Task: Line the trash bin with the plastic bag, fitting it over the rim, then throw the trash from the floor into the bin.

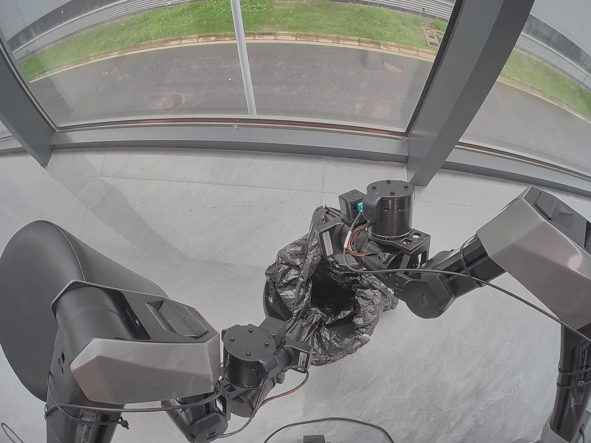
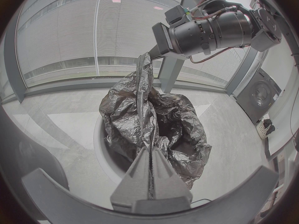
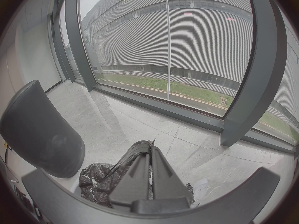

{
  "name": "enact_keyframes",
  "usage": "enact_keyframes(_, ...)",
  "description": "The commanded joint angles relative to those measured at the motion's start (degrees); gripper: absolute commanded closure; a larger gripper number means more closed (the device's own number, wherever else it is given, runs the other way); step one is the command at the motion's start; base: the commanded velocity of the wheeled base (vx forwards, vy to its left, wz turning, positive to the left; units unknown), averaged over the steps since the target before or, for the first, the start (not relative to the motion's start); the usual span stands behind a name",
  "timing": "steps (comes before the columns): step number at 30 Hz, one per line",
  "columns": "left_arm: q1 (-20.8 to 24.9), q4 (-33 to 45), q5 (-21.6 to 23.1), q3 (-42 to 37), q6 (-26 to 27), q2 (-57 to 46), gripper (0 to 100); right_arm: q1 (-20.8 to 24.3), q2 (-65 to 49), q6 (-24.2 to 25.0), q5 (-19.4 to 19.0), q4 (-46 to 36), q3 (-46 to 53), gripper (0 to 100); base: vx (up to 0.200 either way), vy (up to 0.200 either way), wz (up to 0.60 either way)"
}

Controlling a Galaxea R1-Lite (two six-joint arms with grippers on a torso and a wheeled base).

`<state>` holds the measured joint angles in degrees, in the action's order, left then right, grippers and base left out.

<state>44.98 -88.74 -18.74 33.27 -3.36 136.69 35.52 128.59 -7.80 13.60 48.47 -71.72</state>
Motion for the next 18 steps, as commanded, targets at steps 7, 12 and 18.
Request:
enact_keyframes(7,-4.55,-0.12,-2.8,-0.05,1.61,-0.29,100,-0.02,-0.18,-0.28,-0.07,0.05,-0.09,100,0.0,0.0,0.0)
enact_keyframes(12,-4.64,-0.12,-3.32,-0.75,1.69,-2.04,100,-0.02,-0.18,-0.28,0.02,0.05,-0.09,100,0.0,0.0,0.0)
enact_keyframes(18,-5.96,-0.03,-3.41,-1.01,1.96,-2.57,100,-0.02,-0.18,-0.28,-0.07,0.05,0.0,100,0.0,0.0,0.0)
